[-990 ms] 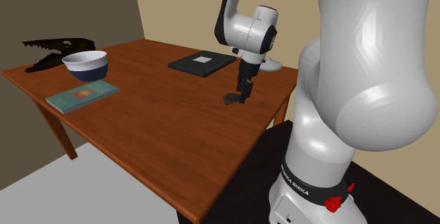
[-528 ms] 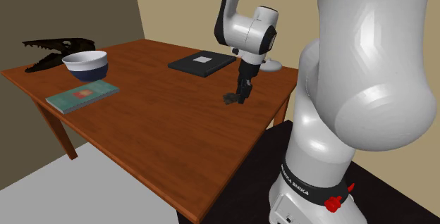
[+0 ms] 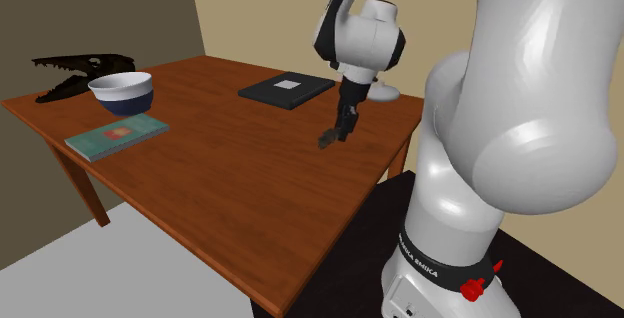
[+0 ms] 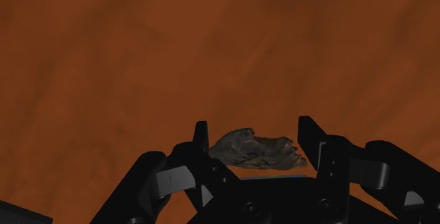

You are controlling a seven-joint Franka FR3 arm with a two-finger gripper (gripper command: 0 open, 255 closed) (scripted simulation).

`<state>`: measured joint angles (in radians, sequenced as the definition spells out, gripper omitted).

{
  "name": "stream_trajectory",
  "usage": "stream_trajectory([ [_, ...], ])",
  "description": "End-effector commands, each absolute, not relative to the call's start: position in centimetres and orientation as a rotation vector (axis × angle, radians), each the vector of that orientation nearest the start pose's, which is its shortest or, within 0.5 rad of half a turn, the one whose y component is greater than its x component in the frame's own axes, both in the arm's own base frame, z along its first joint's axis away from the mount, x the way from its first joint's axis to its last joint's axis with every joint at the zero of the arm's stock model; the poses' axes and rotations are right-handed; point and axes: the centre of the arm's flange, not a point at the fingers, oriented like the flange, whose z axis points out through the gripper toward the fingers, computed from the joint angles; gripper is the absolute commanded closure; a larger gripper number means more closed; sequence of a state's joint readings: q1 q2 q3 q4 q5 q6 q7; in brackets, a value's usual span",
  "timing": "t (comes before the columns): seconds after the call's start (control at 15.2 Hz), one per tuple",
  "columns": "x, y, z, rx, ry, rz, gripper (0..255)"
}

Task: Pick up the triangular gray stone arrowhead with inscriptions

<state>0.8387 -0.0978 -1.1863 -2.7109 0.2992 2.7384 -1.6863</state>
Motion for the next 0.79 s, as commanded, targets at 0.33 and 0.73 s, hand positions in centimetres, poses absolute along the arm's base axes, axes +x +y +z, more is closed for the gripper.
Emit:
stream_trajectory([
  [0.33, 38.6, -14.2, 28.1, -2.634, -1.559, -0.318, 255],
  [0.73, 38.6, -14.2, 30.3, -2.634, -1.559, -0.317, 255],
])
